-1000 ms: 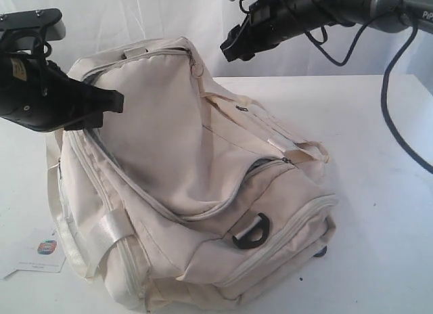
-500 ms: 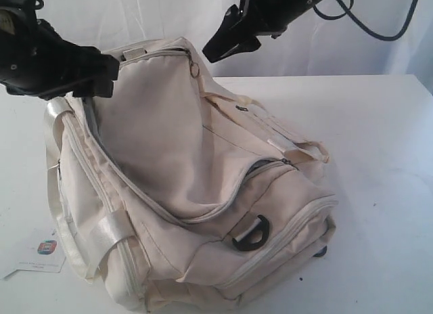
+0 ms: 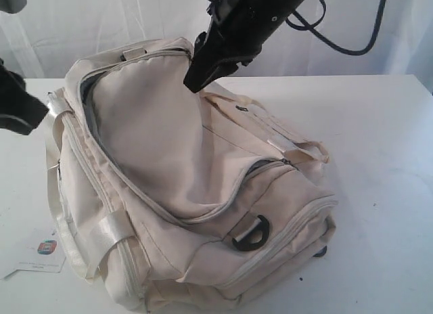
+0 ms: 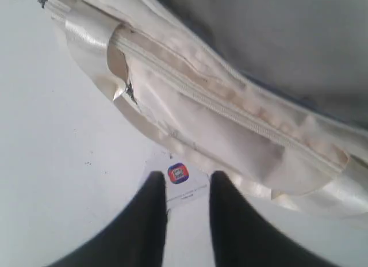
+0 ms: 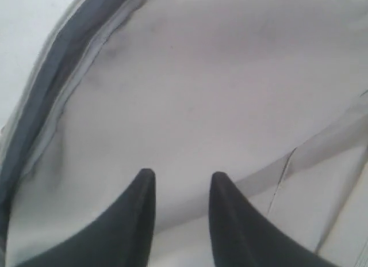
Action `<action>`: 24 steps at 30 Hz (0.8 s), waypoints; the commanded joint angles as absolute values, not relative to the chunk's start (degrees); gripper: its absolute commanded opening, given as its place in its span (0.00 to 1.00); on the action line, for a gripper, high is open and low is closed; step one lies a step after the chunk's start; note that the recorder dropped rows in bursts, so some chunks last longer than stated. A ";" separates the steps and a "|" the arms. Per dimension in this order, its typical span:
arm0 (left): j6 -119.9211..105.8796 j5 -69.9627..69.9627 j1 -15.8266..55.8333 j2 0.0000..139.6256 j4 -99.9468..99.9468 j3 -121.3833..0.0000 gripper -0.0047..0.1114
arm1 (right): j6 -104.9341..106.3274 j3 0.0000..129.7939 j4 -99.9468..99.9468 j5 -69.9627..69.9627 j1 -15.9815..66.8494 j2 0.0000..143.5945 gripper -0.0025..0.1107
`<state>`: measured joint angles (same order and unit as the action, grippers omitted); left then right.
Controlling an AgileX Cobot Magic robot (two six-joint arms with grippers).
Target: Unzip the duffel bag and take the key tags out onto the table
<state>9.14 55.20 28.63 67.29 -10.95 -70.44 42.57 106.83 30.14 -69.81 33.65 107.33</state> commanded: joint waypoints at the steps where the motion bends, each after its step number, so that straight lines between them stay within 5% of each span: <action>1: 5.33 56.88 28.63 64.55 -10.99 -66.58 0.04 | 40.93 102.90 28.74 -69.96 35.62 100.44 0.08; 3: 5.19 55.35 28.63 63.21 -10.75 -63.24 0.04 | 40.93 99.58 28.48 -69.96 36.31 97.44 0.02; 17: 3.69 44.08 28.74 56.49 -8.82 -49.69 0.04 | 54.00 82.52 24.07 -69.96 46.14 91.18 0.04; 21: 2.55 41.51 28.74 56.49 -6.16 -47.85 0.04 | 54.00 82.52 22.45 -69.96 47.95 91.35 0.23; 24: 2.55 41.09 28.74 56.49 -5.56 -47.48 0.04 | 53.84 82.52 20.11 -69.96 48.98 92.02 0.46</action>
<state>2.91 41.52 28.63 57.03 -6.94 -48.00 53.17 82.71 22.37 -69.95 48.09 91.50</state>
